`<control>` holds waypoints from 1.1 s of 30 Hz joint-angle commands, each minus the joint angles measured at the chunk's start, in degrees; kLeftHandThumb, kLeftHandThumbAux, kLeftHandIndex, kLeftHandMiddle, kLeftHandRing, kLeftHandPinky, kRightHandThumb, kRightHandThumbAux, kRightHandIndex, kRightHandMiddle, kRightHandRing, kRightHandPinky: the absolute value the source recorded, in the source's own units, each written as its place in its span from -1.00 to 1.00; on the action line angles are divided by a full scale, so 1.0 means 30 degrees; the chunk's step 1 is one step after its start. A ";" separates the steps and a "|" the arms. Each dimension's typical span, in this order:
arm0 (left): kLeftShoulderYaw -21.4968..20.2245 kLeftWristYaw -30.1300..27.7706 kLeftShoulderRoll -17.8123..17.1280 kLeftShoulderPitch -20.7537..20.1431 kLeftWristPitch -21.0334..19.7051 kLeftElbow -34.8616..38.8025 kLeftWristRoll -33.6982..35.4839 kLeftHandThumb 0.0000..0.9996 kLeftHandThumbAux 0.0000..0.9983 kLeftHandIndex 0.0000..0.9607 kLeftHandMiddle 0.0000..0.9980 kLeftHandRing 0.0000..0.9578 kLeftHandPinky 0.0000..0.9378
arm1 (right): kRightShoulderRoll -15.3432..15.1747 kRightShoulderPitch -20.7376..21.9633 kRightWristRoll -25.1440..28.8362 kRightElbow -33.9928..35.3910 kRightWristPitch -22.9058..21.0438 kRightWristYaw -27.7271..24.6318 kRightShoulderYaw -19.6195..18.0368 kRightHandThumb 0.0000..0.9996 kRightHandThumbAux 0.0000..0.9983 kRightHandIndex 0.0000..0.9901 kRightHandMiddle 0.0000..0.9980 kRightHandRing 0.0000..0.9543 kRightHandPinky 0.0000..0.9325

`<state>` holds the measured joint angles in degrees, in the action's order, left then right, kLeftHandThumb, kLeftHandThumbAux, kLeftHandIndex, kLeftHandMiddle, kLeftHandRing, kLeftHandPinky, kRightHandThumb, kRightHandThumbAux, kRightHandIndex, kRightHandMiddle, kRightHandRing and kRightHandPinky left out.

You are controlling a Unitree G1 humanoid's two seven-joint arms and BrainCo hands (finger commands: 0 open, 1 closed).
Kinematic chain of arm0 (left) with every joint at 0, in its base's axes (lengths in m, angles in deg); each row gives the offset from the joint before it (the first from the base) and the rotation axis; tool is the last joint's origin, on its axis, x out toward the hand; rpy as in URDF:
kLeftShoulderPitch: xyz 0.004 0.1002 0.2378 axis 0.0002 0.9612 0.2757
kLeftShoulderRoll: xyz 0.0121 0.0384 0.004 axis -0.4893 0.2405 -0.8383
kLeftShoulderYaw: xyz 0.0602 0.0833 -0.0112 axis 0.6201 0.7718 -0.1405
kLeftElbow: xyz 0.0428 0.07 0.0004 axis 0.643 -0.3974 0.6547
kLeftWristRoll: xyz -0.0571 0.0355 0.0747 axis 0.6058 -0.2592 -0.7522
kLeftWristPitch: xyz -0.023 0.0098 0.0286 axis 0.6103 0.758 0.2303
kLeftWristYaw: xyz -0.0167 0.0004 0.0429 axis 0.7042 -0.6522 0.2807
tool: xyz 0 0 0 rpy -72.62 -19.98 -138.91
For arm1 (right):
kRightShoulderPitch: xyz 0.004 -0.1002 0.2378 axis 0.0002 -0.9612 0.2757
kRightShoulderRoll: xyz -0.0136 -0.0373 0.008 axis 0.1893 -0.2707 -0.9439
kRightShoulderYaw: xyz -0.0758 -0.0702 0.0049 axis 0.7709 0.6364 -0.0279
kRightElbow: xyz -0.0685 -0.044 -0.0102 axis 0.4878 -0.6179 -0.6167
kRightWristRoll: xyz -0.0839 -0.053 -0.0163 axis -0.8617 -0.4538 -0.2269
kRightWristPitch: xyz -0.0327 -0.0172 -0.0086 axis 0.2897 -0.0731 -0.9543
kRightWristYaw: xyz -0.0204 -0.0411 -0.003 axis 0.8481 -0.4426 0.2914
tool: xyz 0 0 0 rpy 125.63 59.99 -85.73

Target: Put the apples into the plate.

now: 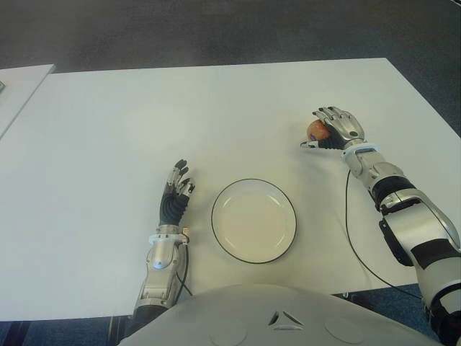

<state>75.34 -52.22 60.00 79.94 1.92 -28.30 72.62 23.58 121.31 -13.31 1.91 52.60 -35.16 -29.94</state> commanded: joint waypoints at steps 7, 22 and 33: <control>-0.0017 -0.0145 -0.0159 0.1166 -0.1249 -0.1803 -0.0178 -0.86 0.03 -0.88 -0.81 -0.77 -0.62 | 0.0061 0.0358 0.0722 -0.0551 -0.0375 -0.0419 0.0525 -0.47 -0.39 -1.00 -1.00 -1.00 -0.99; 0.0008 -0.0104 -0.0075 0.1189 -0.1446 -0.1724 -0.0167 -0.85 0.06 -0.87 -0.80 -0.76 -0.61 | 0.0343 0.0491 0.1133 -0.1505 -0.1213 -0.0901 0.0846 -0.47 -0.45 -1.00 -0.98 -1.00 -0.94; 0.0019 -0.0206 -0.0143 0.1266 -0.1471 -0.1599 -0.0139 -0.86 0.09 -0.90 -0.81 -0.76 -0.60 | 0.0577 0.0518 0.1477 -0.2200 -0.1550 -0.0951 0.1076 -0.46 -0.37 -1.00 -0.99 -1.00 -0.89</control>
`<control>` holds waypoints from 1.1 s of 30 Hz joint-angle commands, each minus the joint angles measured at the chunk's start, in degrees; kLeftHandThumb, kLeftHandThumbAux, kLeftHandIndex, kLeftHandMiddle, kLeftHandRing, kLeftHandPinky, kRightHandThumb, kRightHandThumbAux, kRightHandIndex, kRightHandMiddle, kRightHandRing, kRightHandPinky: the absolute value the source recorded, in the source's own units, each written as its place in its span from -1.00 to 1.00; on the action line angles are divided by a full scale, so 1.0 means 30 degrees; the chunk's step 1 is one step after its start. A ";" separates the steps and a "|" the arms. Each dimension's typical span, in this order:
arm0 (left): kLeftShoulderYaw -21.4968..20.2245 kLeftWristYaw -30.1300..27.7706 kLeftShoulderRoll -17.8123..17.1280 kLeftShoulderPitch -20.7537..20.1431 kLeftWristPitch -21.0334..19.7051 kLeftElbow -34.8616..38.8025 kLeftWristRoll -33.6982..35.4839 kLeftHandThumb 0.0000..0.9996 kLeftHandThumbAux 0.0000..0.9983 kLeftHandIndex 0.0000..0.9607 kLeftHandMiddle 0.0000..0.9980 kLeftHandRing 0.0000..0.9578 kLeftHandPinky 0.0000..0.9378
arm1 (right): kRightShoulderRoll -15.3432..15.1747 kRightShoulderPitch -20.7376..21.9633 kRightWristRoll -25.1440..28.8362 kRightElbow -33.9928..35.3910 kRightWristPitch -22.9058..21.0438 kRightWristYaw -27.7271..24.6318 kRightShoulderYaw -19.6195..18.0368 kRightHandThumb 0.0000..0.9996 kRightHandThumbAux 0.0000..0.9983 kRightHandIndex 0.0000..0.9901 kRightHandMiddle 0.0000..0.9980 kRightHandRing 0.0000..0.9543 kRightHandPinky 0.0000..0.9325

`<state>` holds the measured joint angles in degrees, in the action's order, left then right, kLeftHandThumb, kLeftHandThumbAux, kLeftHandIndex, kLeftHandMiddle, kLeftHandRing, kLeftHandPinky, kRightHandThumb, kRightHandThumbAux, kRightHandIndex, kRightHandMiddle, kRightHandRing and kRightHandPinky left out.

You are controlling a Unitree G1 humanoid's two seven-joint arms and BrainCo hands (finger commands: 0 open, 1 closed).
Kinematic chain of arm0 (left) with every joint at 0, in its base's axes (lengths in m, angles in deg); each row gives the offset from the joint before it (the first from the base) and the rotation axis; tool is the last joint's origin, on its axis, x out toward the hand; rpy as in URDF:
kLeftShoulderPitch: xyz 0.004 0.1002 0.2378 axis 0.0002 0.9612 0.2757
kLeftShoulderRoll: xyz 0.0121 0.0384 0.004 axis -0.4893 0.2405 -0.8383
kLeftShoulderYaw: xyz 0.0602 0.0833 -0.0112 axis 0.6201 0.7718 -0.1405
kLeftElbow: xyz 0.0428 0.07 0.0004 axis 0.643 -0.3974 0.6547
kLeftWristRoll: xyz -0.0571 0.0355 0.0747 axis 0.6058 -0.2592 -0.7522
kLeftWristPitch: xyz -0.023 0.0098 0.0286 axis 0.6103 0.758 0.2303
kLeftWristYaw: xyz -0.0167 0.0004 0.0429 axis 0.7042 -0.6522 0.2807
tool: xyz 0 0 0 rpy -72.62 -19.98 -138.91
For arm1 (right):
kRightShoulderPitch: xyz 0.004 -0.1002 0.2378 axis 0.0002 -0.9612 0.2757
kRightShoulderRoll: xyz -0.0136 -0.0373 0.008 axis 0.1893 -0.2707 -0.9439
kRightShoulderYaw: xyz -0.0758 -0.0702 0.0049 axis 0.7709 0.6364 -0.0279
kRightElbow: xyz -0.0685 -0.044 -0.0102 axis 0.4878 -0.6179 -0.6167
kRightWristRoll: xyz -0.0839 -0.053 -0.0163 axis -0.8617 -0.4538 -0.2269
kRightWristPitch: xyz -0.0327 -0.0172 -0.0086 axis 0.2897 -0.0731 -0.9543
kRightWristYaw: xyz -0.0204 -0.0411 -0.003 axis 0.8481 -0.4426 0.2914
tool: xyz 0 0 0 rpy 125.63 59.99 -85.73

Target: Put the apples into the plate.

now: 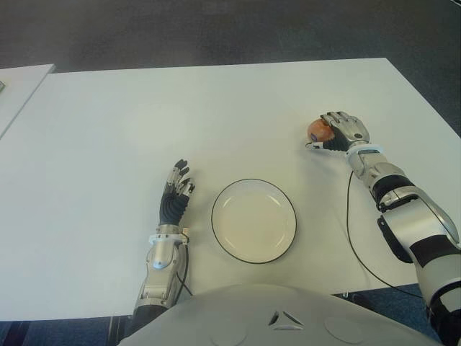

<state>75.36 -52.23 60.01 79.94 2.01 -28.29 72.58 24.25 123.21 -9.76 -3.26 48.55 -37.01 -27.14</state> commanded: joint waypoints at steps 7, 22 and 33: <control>-0.0016 -0.0132 -0.0149 0.1286 -0.1386 -0.1626 -0.0173 -0.86 0.10 -0.89 -0.80 -0.74 -0.58 | 0.0668 -0.0253 0.0756 -0.0511 -0.0298 -0.0468 0.0041 -0.43 -0.33 -1.00 -0.98 -0.98 -0.87; -0.0046 -0.0165 -0.0106 0.1358 -0.1672 -0.1510 -0.0070 -0.85 0.10 -0.87 -0.78 -0.73 -0.56 | 0.1231 -0.0362 0.1661 -0.0661 -0.0246 -0.0065 -0.0094 -0.26 -0.21 -0.96 -0.91 -0.93 -0.84; 0.0025 -0.0132 -0.0078 0.1462 -0.1668 -0.1465 -0.0158 -0.86 0.09 -0.87 -0.79 -0.74 -0.58 | 0.1694 -0.0367 0.1967 -0.0699 -0.0040 0.0136 -0.0047 -0.23 -0.17 -0.93 -0.87 -0.89 -0.81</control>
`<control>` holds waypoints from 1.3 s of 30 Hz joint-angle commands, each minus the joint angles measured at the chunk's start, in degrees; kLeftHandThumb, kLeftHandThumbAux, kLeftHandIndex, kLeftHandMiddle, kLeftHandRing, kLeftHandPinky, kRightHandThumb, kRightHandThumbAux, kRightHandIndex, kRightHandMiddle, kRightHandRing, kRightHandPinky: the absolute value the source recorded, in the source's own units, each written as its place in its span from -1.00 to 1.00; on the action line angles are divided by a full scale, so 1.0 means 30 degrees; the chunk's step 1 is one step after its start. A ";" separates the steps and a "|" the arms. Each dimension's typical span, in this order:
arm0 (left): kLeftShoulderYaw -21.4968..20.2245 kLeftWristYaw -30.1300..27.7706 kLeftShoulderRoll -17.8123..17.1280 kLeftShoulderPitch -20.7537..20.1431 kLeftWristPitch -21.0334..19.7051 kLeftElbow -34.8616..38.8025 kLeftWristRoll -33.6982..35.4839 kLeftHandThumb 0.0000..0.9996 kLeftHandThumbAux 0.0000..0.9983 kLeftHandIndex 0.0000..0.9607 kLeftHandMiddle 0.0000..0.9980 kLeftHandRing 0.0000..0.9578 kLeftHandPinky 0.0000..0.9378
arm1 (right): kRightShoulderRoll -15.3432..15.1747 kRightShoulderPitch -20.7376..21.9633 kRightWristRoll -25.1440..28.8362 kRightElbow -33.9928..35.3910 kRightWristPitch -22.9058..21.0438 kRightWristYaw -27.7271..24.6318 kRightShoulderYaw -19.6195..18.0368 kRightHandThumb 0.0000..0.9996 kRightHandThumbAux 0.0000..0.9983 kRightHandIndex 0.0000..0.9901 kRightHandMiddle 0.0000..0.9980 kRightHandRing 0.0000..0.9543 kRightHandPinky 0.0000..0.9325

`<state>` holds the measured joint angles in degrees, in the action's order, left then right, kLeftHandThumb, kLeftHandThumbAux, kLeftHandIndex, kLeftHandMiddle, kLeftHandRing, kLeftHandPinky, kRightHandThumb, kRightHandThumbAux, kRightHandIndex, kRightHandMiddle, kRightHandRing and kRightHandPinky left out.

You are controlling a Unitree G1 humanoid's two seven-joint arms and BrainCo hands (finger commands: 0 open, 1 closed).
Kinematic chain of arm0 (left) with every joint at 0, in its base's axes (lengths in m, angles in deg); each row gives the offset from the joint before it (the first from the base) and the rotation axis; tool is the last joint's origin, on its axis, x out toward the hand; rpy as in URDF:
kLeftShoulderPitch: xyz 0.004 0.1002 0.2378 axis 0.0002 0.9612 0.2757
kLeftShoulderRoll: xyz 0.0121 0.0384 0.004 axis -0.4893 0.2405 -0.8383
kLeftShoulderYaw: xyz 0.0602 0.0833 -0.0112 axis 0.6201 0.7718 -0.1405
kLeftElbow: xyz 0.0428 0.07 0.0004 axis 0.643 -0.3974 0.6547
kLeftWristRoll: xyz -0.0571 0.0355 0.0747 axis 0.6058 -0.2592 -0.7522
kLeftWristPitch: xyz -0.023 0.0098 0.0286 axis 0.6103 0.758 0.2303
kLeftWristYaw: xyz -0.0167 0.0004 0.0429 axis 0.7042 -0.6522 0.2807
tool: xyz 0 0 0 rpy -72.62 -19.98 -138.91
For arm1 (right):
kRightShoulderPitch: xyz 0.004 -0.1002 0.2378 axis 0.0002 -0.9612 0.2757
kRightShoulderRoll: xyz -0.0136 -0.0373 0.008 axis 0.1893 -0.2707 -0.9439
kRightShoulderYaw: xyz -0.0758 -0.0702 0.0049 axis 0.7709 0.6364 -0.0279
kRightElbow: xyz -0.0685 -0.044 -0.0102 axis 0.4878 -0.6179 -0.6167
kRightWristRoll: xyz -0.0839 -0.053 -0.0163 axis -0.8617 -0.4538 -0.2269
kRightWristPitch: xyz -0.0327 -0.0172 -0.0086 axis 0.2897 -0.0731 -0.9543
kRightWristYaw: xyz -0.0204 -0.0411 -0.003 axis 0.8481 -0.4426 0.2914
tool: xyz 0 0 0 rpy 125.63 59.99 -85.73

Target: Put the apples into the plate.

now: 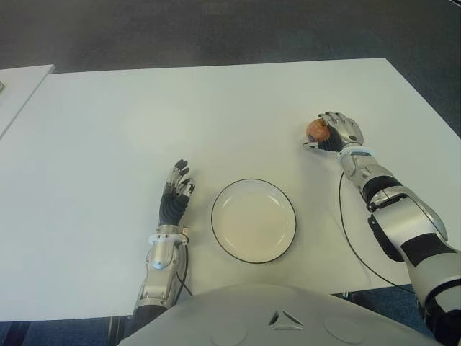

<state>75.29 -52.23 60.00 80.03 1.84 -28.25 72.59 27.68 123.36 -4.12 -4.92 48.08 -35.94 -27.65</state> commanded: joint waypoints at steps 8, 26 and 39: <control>0.0077 -0.0046 -0.0008 0.1529 -0.1298 -0.1524 -0.0228 -0.85 0.13 -0.87 -0.79 -0.73 -0.58 | 0.1100 -0.0295 0.0401 -0.0429 -0.0148 0.0038 -0.0039 -0.15 -0.13 -0.54 -0.45 -0.49 -0.51; 0.0062 0.0191 0.0342 0.1675 -0.1079 -0.1447 -0.0327 -0.84 0.20 -0.84 -0.76 -0.70 -0.51 | 0.1321 -0.0845 0.0830 -0.0406 0.0304 0.2854 -0.0464 0.16 0.40 0.55 0.71 0.76 0.74; -0.0076 0.0257 0.0528 0.1529 -0.0684 -0.1639 -0.0416 -0.83 0.21 -0.84 -0.77 -0.71 -0.53 | 0.1583 -0.0777 0.1692 -0.0377 0.0872 0.2990 -0.1510 0.28 0.43 0.61 0.78 0.80 0.85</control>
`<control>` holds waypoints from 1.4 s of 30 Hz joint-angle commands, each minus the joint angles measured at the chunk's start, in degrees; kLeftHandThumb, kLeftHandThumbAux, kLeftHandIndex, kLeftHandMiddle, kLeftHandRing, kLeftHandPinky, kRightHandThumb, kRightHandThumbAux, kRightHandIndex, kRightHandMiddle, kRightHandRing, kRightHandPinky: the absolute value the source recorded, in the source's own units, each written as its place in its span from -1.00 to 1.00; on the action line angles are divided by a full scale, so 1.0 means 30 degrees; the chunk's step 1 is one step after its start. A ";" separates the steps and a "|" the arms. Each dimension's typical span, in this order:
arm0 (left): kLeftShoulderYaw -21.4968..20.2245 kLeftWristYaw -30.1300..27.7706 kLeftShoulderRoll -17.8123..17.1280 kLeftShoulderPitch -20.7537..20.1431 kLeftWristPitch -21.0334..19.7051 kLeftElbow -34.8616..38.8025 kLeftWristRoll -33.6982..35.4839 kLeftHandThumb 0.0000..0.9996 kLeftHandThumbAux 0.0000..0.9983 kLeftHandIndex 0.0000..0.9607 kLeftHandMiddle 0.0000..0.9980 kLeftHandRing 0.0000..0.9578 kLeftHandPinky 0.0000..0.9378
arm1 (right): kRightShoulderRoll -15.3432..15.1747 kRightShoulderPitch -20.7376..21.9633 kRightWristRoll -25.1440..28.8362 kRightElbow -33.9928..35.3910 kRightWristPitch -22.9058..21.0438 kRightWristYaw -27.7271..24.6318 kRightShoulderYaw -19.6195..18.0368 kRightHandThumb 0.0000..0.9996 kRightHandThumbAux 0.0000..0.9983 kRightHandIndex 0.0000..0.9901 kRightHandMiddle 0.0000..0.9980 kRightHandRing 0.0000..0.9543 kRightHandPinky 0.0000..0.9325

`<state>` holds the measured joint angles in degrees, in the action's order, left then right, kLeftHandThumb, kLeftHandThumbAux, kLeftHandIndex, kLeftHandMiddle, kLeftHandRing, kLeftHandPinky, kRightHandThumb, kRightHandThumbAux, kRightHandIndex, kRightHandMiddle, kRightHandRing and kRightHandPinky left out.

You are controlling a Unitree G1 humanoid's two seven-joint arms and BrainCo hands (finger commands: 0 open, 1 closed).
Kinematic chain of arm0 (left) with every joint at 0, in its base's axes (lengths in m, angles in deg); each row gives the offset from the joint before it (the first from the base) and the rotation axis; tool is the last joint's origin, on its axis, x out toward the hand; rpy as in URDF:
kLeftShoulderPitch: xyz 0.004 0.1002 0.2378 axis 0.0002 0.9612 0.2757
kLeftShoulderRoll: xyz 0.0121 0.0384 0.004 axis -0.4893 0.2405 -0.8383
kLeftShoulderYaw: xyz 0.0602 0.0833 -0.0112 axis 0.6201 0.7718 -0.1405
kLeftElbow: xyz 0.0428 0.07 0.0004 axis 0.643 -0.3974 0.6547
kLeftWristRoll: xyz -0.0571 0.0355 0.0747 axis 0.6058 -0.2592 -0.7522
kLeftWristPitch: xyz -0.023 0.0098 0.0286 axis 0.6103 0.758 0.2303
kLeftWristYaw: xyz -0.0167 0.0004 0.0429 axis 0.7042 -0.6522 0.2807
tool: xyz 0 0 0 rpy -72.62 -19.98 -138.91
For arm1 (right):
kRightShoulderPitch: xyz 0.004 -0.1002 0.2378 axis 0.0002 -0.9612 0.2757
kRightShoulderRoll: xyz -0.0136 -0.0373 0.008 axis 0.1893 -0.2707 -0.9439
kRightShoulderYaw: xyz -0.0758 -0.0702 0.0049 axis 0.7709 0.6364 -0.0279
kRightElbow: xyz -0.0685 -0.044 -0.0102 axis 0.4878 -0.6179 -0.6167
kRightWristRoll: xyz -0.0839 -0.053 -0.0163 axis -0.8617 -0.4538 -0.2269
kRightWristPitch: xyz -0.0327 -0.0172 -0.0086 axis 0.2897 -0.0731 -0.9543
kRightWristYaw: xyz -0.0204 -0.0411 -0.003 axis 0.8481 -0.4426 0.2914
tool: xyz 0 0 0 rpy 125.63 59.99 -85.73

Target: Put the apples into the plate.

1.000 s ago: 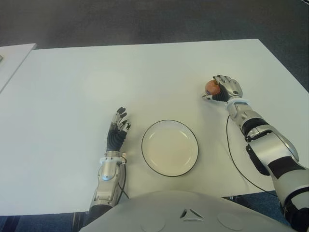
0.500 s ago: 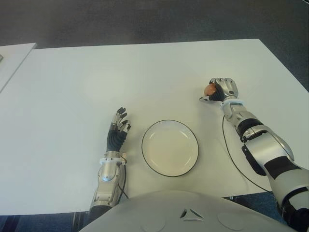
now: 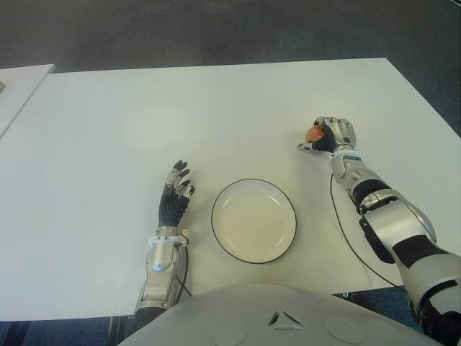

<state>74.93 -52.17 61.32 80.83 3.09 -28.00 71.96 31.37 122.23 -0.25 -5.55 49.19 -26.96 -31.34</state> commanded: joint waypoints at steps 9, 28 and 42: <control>0.0020 0.0477 0.0078 0.0955 -0.0987 -0.2028 -0.0542 -0.86 0.16 -0.84 -0.76 -0.69 -0.53 | 0.0370 -0.0315 0.0428 -0.0157 0.0841 0.0166 -0.0443 0.34 0.40 0.64 0.76 0.80 0.80; -0.0094 0.0602 0.0083 0.0552 -0.0284 -0.2760 -0.0572 -0.86 0.13 -0.85 -0.78 -0.73 -0.56 | 0.0184 -0.0152 0.0380 -0.0126 0.1365 0.0101 -0.0586 0.35 0.41 0.64 0.77 0.81 0.85; -0.0073 0.0796 0.0019 0.0482 0.0128 -0.2946 -0.0781 -0.87 0.10 -0.84 -0.77 -0.72 -0.57 | 0.0033 0.0303 0.0231 0.0062 0.1678 0.0342 -0.0516 0.33 0.43 0.64 0.79 0.83 0.87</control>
<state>74.65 -50.09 61.41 79.71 7.19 -30.60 70.29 31.86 122.06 0.19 -5.67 53.05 -26.67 -32.78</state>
